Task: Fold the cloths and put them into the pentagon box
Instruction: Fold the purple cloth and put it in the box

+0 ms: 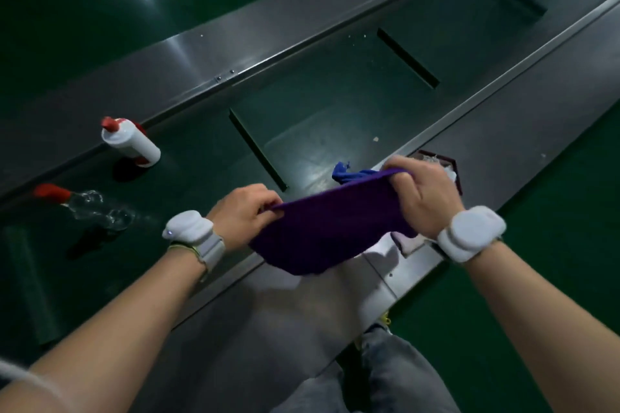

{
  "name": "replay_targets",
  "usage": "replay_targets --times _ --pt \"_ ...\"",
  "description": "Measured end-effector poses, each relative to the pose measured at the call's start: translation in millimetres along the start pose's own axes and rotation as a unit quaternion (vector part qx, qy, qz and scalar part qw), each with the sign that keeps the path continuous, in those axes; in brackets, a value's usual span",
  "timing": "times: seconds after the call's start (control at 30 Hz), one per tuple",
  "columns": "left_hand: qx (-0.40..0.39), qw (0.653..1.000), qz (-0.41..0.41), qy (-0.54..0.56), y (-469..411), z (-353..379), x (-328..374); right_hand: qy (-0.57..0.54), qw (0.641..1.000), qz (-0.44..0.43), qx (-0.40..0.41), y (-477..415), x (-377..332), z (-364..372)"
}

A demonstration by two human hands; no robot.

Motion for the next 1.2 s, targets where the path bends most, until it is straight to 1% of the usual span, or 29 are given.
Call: replay_targets --times 0.1,0.17,0.27,0.33,0.4,0.47,0.5,0.57,0.63,0.67,0.77,0.83,0.93,1.0,1.03,1.07,1.13,1.2 --pt "0.07 0.996 -0.041 -0.02 -3 -41 -15 -0.034 0.998 -0.051 0.034 -20 -26 -28" --pt "0.128 0.99 -0.054 -0.021 -5 -69 -17 -0.055 0.995 -0.069 0.056 -31 -36 -46" --pt "0.209 0.977 -0.03 -0.03 2 -110 -10 -0.085 0.992 -0.055 0.082 -37 -40 -70" --pt "0.236 0.971 -0.009 -0.021 11 -123 -12 -0.096 0.993 -0.029 0.062 -34 -35 -76" --pt "0.248 0.969 0.006 -0.013 26 -124 -18 -0.092 0.996 -0.016 0.007 -22 -26 -76" --pt "0.233 0.972 0.018 -0.018 43 -108 -26 -0.117 0.991 0.017 -0.063 -2 -7 -70" --pt "0.21 0.977 0.017 -0.019 52 -90 -32 -0.152 0.981 0.061 -0.1 11 9 -62" --pt "0.155 0.988 0.011 -0.009 73 -47 -42 -0.203 0.952 0.159 -0.166 42 45 -40" --pt "0.096 0.995 0.007 -0.002 96 3 -45 -0.217 0.919 0.251 -0.212 79 86 -9" --pt "0.061 0.998 0.0 0.001 106 30 -45 -0.222 0.902 0.296 -0.221 98 108 8" --pt "-0.037 0.999 -0.028 0.022 135 109 -44 -0.228 0.852 0.422 -0.21 156 167 58" --pt "-0.101 0.994 -0.04 0.012 152 157 -43 -0.204 0.835 0.466 -0.208 191 195 83" --pt "-0.167 0.983 -0.071 -0.005 172 205 -40 -0.149 0.826 0.497 -0.22 227 226 112" --pt "-0.172 0.978 -0.12 0.014 177 220 -46 -0.12 0.824 0.507 -0.223 237 241 126" --pt "-0.159 0.976 -0.15 0.027 175 222 -51 -0.108 0.83 0.502 -0.217 235 245 130" --pt "-0.141 0.973 -0.177 0.035 172 222 -57 -0.099 0.844 0.486 -0.205 228 248 132" --pt "-0.09 0.97 -0.223 0.034 156 214 -70 -0.08 0.88 0.438 -0.166 203 252 132" --pt "-0.035 0.967 -0.251 0.025 132 202 -82 -0.055 0.908 0.398 -0.122 173 256 131"
Point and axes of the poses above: each hand's wrist, its own y-axis away from the middle knuckle, its own z-axis out of the palm, x = y × z, the point moved 9 cm from there along -y, towards the middle knuckle, and after that the axes turned 14 degrees about -y, right-handed, at the moved point
